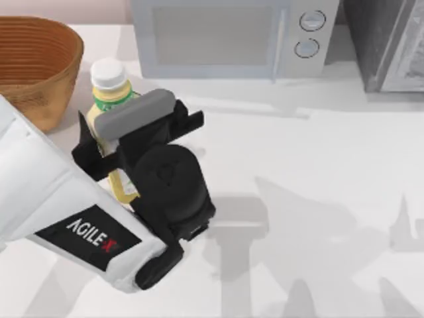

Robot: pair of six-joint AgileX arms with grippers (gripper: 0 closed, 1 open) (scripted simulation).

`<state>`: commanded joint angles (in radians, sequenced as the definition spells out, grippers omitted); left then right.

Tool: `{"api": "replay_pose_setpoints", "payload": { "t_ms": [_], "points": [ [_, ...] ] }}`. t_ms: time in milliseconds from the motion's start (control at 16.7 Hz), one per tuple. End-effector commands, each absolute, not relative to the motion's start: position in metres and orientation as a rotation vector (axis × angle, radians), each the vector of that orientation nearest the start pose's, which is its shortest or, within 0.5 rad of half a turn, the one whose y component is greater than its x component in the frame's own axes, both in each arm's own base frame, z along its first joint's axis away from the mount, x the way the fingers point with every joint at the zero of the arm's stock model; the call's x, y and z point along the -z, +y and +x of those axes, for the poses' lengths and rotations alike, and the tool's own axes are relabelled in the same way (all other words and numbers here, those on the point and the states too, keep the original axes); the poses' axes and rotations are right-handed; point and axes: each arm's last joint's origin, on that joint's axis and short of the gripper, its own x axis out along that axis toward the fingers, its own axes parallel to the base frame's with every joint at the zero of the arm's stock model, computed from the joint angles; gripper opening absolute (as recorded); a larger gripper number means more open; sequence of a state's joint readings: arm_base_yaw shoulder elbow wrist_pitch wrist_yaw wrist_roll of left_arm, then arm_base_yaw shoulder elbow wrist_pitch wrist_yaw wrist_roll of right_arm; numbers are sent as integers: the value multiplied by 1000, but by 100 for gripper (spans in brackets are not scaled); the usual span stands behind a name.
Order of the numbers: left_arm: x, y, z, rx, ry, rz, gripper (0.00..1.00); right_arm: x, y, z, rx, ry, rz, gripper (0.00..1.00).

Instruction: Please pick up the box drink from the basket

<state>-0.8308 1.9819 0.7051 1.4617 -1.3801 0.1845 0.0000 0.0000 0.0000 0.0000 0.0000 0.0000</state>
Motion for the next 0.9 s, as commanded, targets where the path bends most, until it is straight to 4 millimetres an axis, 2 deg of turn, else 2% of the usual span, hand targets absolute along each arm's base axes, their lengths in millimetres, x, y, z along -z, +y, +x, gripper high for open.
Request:
{"api": "replay_pose_setpoints", "payload": {
  "t_ms": [540,900],
  "points": [
    [-137,-222,247,-574,-17,5,98,-160,-1,106,0,0,0,100],
    [-137,-222,247,-574,-17,5,100,-160,-1,106,0,0,0,100]
  ]
}}
